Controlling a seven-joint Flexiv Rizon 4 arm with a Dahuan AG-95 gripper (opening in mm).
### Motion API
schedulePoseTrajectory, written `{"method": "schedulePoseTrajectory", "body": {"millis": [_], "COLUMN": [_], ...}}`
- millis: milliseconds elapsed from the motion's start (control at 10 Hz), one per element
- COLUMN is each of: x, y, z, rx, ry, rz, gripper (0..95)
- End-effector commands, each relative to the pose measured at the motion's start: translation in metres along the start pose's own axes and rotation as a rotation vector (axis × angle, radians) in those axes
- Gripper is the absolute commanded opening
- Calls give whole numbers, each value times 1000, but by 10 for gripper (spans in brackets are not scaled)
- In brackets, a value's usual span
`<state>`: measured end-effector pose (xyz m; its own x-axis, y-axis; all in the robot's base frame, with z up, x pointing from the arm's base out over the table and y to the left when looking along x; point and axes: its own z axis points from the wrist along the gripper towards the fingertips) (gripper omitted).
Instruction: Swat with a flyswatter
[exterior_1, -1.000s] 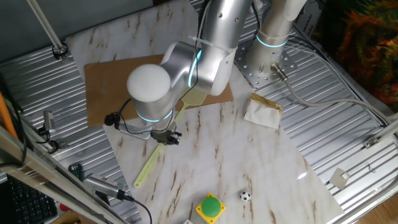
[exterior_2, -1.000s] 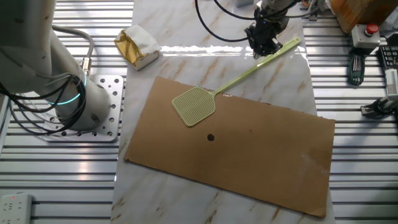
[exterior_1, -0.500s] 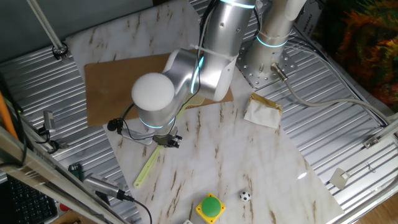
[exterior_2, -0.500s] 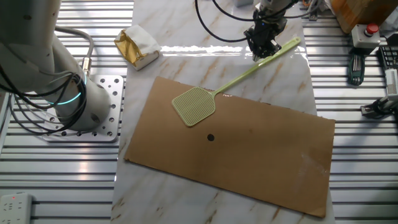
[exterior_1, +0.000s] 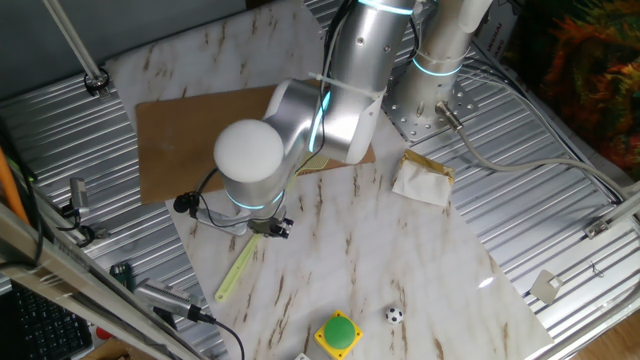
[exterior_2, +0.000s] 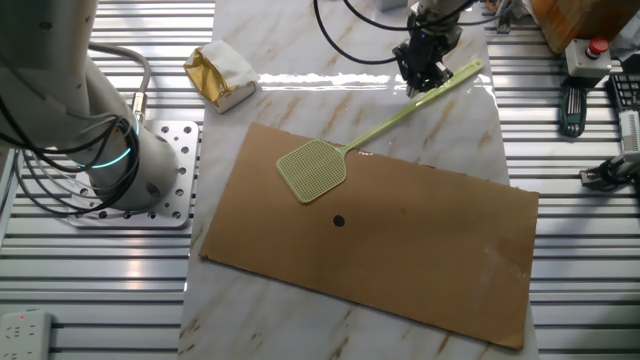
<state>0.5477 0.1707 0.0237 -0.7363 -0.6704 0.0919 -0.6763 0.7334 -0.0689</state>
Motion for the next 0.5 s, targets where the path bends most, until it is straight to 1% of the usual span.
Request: {"method": "schedulePoseTrajectory", "body": {"millis": [100,200,500], "x": [-1,-1,-2], "y": [0,-1,-3], "z": [-1,-1,-2], "rx": [4,10,12], "ry": [2,5,3], "rz": [1,1,-2], "gripper": [0,0,0]}}
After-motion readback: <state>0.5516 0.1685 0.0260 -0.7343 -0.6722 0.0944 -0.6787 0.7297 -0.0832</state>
